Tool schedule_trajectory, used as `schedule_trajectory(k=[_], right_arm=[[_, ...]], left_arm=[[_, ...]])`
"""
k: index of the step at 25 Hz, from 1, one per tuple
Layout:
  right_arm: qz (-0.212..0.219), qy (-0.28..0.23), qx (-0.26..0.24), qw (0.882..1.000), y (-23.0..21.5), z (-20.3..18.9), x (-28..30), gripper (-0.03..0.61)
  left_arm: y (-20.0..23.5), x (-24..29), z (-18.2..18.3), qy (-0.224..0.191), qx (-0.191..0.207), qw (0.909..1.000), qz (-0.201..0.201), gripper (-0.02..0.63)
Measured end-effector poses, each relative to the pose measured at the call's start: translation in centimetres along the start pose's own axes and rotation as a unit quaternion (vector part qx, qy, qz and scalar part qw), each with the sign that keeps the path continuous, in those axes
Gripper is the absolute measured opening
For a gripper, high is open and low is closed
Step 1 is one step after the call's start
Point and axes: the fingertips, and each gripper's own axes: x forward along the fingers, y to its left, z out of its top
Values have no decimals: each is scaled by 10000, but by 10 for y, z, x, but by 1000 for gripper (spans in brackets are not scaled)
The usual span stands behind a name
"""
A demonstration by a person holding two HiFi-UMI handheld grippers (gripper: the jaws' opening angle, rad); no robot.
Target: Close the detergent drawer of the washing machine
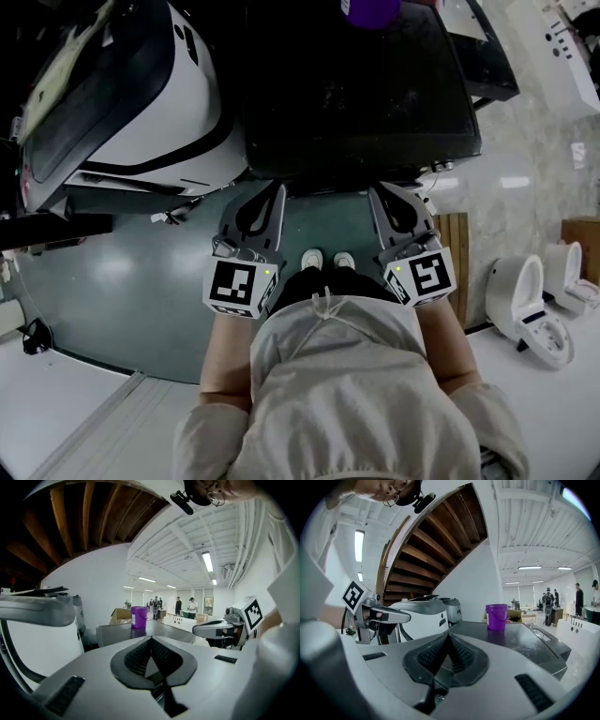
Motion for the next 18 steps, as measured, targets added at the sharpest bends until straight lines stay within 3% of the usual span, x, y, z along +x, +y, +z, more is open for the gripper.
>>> schedule_trajectory(k=[7,13,18], right_arm=[[-40,-332,-341,9989,-3,51,-22,6],[-45,-458,-454,9979,-7,77,-36,5],[39,-520,-577,9970,-6,85,-41,5]], left_arm=[[-14,-28,64,-439,275,9987,-1,18],[-16,-43,87,-596,396,9973,148,18],[-17,-50,102,-866,268,9956,241,19]])
